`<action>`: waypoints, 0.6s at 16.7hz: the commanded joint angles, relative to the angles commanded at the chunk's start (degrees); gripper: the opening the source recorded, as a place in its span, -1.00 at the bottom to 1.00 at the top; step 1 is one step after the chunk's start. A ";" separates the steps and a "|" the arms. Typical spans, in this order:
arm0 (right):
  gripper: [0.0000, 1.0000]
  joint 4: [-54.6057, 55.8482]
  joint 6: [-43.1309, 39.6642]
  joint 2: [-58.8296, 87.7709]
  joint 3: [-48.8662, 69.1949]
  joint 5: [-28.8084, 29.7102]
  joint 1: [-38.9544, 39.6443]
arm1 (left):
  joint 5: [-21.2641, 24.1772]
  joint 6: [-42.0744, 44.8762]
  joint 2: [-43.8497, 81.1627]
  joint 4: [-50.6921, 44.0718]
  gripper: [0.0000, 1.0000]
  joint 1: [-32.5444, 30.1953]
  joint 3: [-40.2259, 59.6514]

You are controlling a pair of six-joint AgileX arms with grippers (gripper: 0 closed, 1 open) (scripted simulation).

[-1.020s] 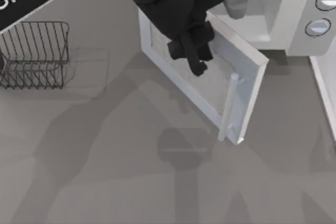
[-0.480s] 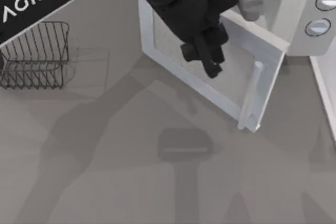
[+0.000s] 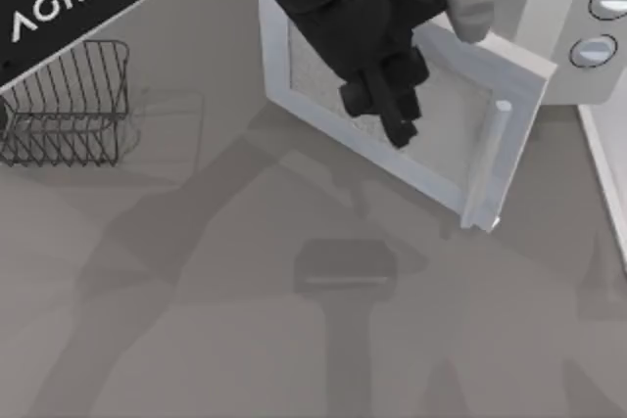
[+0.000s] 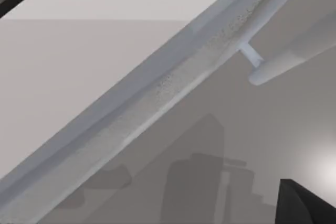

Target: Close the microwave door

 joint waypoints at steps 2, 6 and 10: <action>1.00 0.00 0.00 0.00 0.00 0.00 0.00 | 0.39 -0.39 1.42 -1.35 -1.00 -0.84 -0.06; 1.00 0.00 0.00 0.00 0.00 0.00 0.00 | 0.28 -1.59 3.56 -2.50 -1.00 -1.90 1.12; 1.00 0.00 0.00 0.00 0.00 0.00 0.00 | -1.15 -1.95 2.44 0.14 -1.00 -1.48 4.49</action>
